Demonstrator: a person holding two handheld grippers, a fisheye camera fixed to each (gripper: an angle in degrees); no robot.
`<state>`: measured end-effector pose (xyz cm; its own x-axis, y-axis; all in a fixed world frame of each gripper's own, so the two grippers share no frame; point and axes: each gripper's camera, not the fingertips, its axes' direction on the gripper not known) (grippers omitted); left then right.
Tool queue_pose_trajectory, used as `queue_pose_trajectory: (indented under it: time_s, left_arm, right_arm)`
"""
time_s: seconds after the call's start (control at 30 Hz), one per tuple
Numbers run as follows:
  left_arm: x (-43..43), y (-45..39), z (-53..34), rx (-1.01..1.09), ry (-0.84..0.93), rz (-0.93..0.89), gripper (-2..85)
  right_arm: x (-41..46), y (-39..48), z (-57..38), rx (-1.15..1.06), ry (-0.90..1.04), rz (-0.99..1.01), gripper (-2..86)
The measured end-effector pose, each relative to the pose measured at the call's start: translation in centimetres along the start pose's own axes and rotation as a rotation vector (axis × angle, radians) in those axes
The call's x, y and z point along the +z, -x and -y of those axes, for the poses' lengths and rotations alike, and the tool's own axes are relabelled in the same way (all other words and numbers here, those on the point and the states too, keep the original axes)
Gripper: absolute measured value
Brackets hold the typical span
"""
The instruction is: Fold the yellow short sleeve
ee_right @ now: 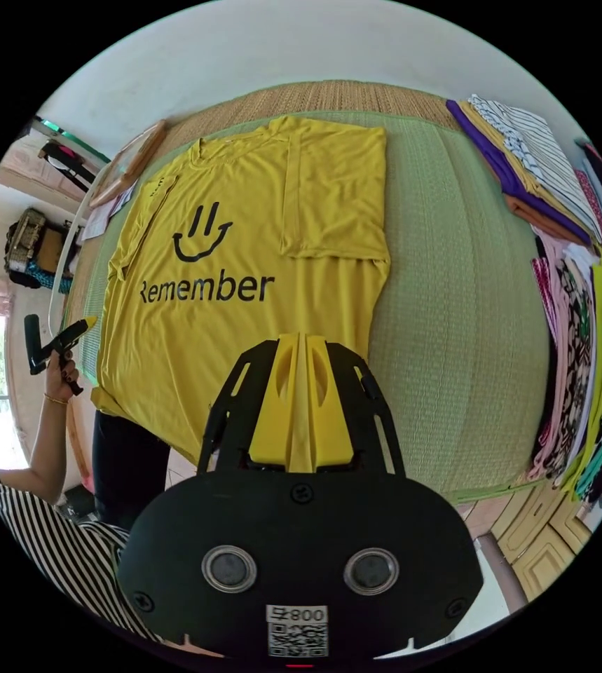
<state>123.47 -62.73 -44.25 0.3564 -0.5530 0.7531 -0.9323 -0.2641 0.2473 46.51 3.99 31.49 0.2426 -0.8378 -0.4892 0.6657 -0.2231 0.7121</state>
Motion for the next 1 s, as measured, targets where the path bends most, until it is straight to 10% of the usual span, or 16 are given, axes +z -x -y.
queue_pose_trajectory:
  time_s: [1.0]
  left_arm:
    - [-4.1, -2.8, -21.9, -0.048, 0.158, 0.025, 9.3]
  right_arm:
    - [11.8, -13.6, -36.5, 0.227, -0.056, 0.275, 1.9]
